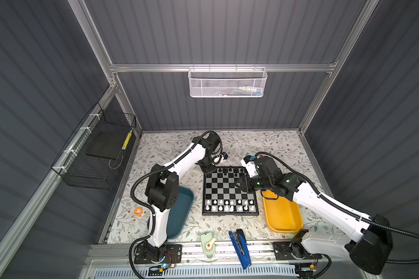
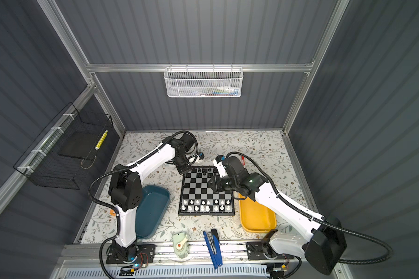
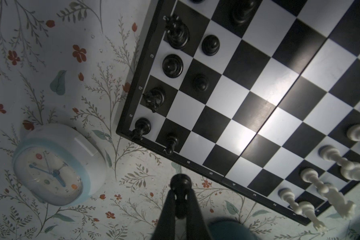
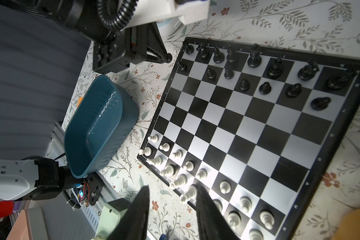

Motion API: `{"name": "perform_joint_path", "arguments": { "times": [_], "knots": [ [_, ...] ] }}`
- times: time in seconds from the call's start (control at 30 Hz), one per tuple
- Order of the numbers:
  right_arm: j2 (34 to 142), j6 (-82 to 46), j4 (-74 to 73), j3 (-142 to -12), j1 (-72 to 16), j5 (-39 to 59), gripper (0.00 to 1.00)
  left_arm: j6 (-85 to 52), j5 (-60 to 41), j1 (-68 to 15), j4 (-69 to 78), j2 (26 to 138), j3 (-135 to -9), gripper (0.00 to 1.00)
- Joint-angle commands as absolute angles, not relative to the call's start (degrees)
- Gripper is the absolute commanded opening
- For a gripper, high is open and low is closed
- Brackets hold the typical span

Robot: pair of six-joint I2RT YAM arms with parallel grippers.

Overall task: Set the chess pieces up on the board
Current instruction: 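Lift the black pawn with the left gripper and carry it to the board, then lower the black pawn onto the empty square in the black pawn row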

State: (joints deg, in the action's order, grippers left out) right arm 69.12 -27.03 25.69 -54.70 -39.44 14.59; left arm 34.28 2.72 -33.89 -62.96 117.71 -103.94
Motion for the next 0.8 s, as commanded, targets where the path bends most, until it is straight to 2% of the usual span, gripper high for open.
{"name": "perform_joint_path", "arguments": {
  "times": [0.0, 0.77],
  "knots": [
    [68.97, -27.42, 26.68, -54.05, -39.72, 13.78, 0.39, 33.16, 1.23, -34.54, -62.97, 119.16, -106.17, 0.05],
    [70.22, -27.16, 26.63, -54.22, -39.64, 13.76, 0.40, 32.36, -0.40, -35.24, -61.00, 125.41, -109.07, 0.05]
  ]
}}
